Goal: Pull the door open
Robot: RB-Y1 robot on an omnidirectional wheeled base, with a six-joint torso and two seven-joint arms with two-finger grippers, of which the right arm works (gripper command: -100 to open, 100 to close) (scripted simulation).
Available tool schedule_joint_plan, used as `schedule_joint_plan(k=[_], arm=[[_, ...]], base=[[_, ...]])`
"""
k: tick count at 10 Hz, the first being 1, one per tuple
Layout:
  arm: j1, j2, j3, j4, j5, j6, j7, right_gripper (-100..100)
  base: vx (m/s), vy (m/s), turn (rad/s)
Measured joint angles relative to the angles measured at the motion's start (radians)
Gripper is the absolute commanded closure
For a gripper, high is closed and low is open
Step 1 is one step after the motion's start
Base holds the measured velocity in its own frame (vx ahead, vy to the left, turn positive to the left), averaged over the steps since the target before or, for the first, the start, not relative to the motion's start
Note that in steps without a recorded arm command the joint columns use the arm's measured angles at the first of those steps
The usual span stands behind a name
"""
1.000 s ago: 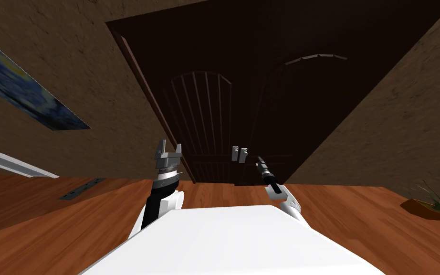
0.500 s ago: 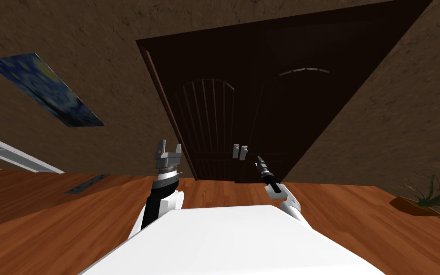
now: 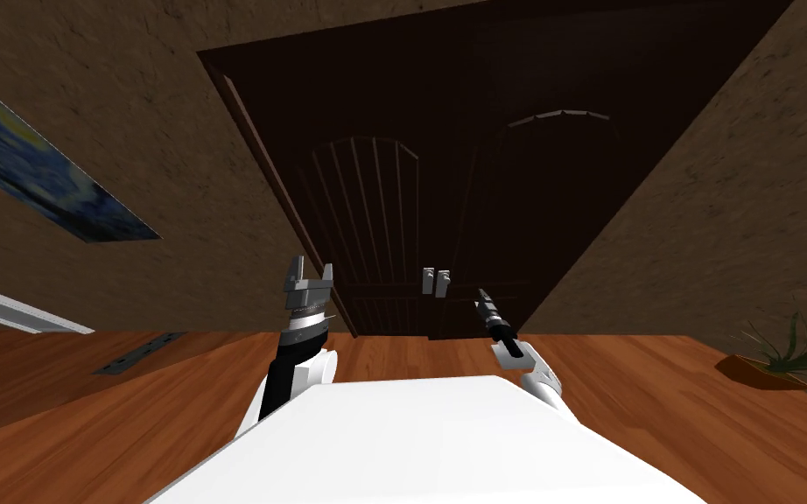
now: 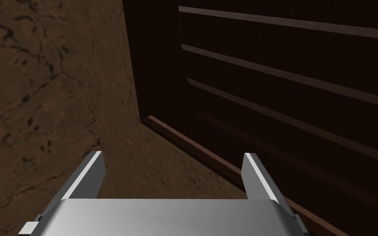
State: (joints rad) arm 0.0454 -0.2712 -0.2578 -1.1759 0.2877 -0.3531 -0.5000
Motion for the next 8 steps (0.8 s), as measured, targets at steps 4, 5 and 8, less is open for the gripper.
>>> schedule_joint_plan(k=[4,5,8], arm=[[-0.029,0.025,0.029,-0.013,0.004,-0.005,0.005,-100],[-0.031,0.026,0.03,-0.013,0.004,-0.007,0.005,100],[-0.03,0.025,0.028,-0.013,0.004,-0.005,0.004,100]], base=[[0.162,0.07,0.098],[-0.011,-0.002,-0.024],[-0.028,-0.012,-0.001]])
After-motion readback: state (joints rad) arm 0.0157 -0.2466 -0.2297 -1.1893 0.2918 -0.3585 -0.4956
